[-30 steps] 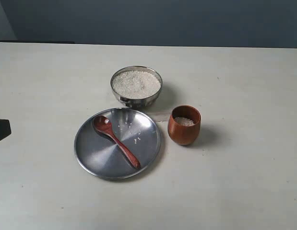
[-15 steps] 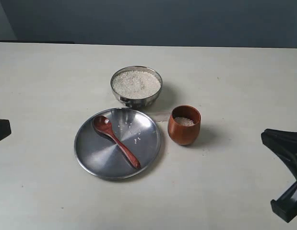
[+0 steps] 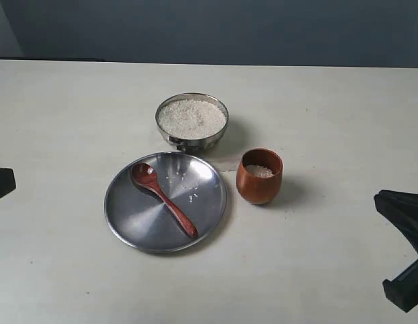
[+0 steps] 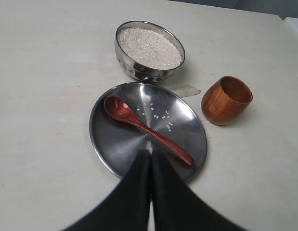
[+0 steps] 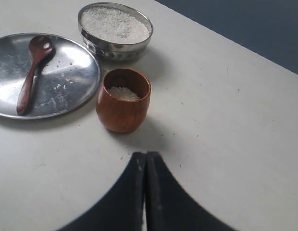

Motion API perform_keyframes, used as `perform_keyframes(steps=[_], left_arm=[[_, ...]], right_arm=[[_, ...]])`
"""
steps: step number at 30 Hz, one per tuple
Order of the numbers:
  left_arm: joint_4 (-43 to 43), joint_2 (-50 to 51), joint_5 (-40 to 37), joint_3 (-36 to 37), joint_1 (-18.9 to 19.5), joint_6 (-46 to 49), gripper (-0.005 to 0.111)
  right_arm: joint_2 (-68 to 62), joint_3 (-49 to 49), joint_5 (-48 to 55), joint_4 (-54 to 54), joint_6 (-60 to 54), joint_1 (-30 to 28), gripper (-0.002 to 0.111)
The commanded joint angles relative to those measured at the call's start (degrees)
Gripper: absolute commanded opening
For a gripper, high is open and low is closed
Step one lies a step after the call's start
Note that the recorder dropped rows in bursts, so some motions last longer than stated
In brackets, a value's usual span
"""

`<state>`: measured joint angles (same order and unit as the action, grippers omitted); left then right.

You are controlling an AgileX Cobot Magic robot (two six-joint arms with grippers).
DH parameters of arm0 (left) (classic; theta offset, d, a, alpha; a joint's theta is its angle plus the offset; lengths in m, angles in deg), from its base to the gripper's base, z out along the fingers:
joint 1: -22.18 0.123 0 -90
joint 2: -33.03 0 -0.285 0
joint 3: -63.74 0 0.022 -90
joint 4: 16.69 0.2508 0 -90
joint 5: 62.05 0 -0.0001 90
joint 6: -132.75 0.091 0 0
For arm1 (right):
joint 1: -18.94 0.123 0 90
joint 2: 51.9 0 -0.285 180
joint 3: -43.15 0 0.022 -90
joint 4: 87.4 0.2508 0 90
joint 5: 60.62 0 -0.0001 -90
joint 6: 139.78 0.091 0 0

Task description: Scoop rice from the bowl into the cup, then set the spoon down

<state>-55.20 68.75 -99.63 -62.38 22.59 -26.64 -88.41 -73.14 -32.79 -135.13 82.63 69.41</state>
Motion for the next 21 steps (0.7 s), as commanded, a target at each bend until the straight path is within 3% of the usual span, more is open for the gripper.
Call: perform_keyframes(steps=[1, 10, 16, 21], left_arm=[[0.12, 0.22, 0.1, -0.34, 0.07, 0.05, 0.0], [0.12, 0.22, 0.1, -0.34, 0.07, 0.05, 0.0], [1.32, 0.22, 0.1, -0.34, 0.07, 0.05, 0.0], [1.42, 0.22, 0.1, -0.34, 0.07, 0.05, 0.0]], right_arm=[[0.37, 0.15, 0.21, -0.17, 0.13, -0.16, 0.0], [1.38, 0.15, 0.21, -0.17, 0.13, -0.6, 0.0], [5.79, 0.15, 0.09, 0.02, 0.13, -4.81, 0.0], [11.35, 0.15, 0.09, 6.22, 2.47, -9.51, 0.0]])
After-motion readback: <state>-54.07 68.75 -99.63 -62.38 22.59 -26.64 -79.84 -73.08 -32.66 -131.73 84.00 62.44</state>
